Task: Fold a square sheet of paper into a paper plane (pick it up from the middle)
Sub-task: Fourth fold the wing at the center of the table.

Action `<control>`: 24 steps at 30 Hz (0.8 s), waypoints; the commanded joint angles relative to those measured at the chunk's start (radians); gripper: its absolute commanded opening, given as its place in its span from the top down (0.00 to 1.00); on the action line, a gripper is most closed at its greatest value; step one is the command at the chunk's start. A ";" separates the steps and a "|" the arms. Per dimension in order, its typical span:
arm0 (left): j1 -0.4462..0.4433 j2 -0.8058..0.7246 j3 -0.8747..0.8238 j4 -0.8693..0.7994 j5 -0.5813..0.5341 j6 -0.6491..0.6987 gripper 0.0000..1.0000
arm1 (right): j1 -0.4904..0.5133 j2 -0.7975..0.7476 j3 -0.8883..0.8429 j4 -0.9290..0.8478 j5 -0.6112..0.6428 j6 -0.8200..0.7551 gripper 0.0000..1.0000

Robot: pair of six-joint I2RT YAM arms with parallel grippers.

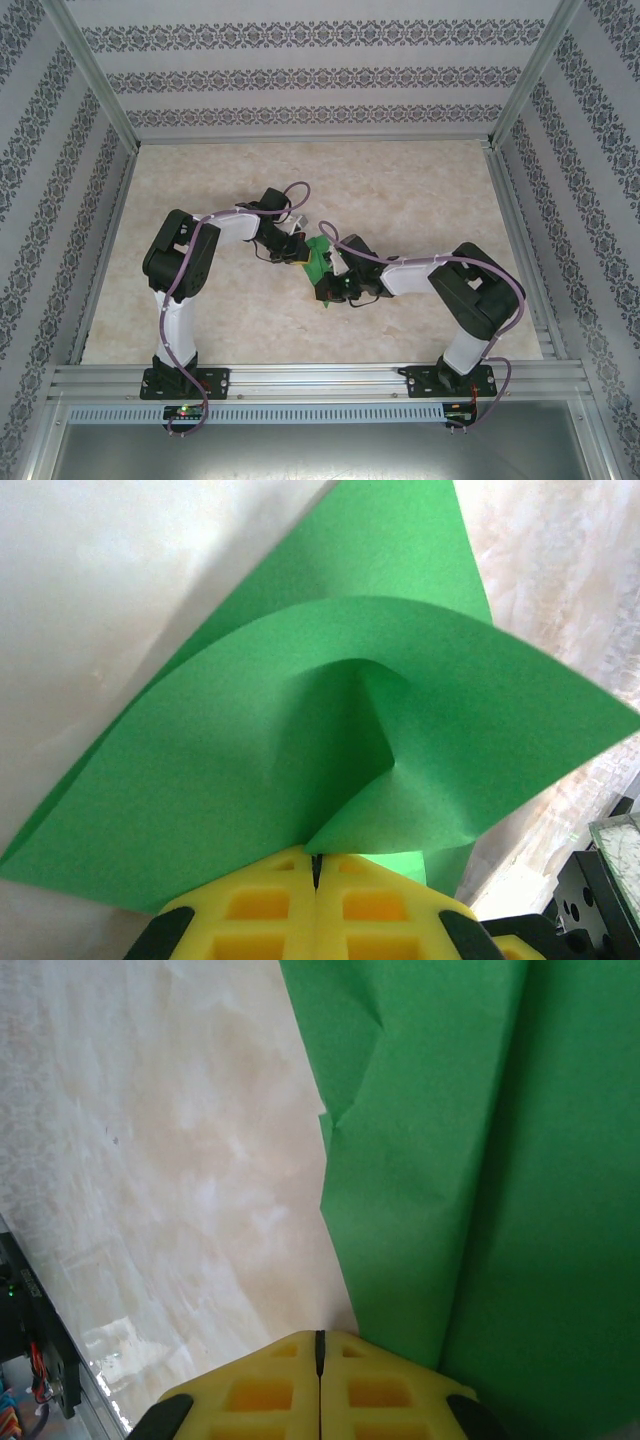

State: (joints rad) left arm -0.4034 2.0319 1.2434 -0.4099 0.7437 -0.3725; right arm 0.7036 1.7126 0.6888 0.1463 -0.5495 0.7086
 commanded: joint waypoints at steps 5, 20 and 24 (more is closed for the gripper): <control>0.017 0.041 0.032 -0.066 -0.110 0.014 1.00 | -0.022 0.002 -0.089 0.013 -0.015 0.012 0.94; 0.017 0.044 0.114 -0.117 -0.121 0.016 0.94 | -0.033 0.043 -0.132 0.095 -0.046 0.026 0.94; 0.017 0.038 0.122 -0.136 -0.138 0.022 0.92 | -0.033 0.053 -0.136 0.106 -0.052 0.027 0.94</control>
State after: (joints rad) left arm -0.4038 2.0586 1.3331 -0.5301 0.6949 -0.3725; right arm 0.6708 1.7199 0.5991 0.3435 -0.6102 0.7349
